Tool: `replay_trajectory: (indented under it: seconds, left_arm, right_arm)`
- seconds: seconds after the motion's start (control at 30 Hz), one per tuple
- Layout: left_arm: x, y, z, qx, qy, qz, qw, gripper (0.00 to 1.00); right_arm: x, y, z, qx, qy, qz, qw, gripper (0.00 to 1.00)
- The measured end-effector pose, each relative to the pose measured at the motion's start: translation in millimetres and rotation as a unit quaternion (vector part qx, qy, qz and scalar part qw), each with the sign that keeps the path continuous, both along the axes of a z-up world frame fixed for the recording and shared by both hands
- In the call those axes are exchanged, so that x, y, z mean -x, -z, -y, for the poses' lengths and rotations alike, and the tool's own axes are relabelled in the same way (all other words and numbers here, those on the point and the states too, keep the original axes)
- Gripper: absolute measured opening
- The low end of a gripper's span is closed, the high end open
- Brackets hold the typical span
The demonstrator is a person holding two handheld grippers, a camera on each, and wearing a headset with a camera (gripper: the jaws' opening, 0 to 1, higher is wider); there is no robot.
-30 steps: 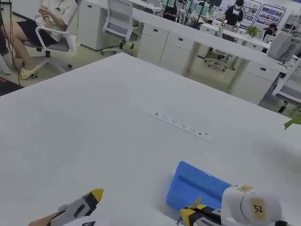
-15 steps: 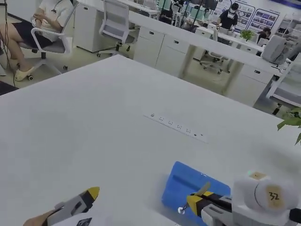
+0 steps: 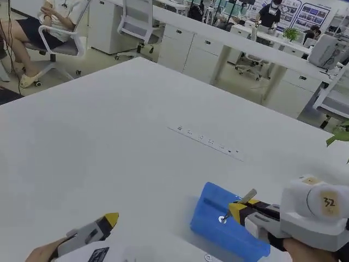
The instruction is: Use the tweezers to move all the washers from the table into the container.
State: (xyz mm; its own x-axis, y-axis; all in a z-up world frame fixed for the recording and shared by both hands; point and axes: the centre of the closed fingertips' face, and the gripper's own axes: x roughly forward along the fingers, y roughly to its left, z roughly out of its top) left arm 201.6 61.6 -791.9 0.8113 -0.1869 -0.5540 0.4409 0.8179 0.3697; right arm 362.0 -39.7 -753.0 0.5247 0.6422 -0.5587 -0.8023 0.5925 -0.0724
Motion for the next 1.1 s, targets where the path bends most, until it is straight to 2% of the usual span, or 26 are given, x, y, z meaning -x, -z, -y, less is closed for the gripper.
replay_trajectory:
  seconds: [0.1, 0.2, 0.23, 0.33, 0.4, 0.47, 0.6, 0.77, 1.1]
  left_arm:
    - [0.4, -0.2, -0.3, -0.001, 0.000, 0.000, 1.0000, 0.76]
    - [0.3, -0.4, -0.8, -0.005, 0.000, 0.001, 1.0000, 0.76]
    - [0.4, -0.3, -0.6, -0.003, 0.000, 0.001, 1.0000, 0.76]
    - [0.9, 1.4, 0.4, -0.001, 0.002, -0.005, 1.0000, 0.78]
    - [1.2, 3.4, 0.8, -0.003, 0.003, -0.009, 0.9999, 0.79]
    - [2.0, 4.9, 1.4, -0.004, 0.005, -0.013, 0.9999, 0.80]
    - [2.0, 6.0, 1.1, -0.004, 0.004, -0.017, 0.9998, 0.82]
    - [1.1, 3.5, 0.6, 0.003, 0.000, -0.012, 0.9999, 0.83]
    - [1.2, 4.9, -0.4, 0.003, -0.003, -0.016, 0.9999, 0.84]
  right_arm:
    - [-7.9, 3.4, 1.3, -0.015, 0.017, -0.017, 0.9996, 0.02]
    - [-14.1, 6.9, 2.2, -0.022, 0.024, -0.022, 0.9992, 0.02]
    - [-15.4, 8.7, 2.1, -0.020, 0.024, -0.023, 0.9992, 0.02]
    - [-19.5, 18.9, 2.2, 0.010, 0.012, -0.009, 0.9998, 0.02]
    - [-19.5, 24.8, -0.5, 0.017, 0.011, -0.015, 0.9997, 0.02]
    - [-20.2, 30.5, -2.5, 0.016, 0.011, -0.025, 0.9995, 0.02]
    - [-21.4, 39.9, -6.0, 0.021, 0.010, -0.030, 0.9993, 0.02]
    - [-23.6, 53.7, -6.6, 0.032, 0.008, -0.039, 0.9987, 0.02]
    - [-30.2, 69.0, -4.8, 0.042, 0.009, -0.048, 0.9979, 0.02]
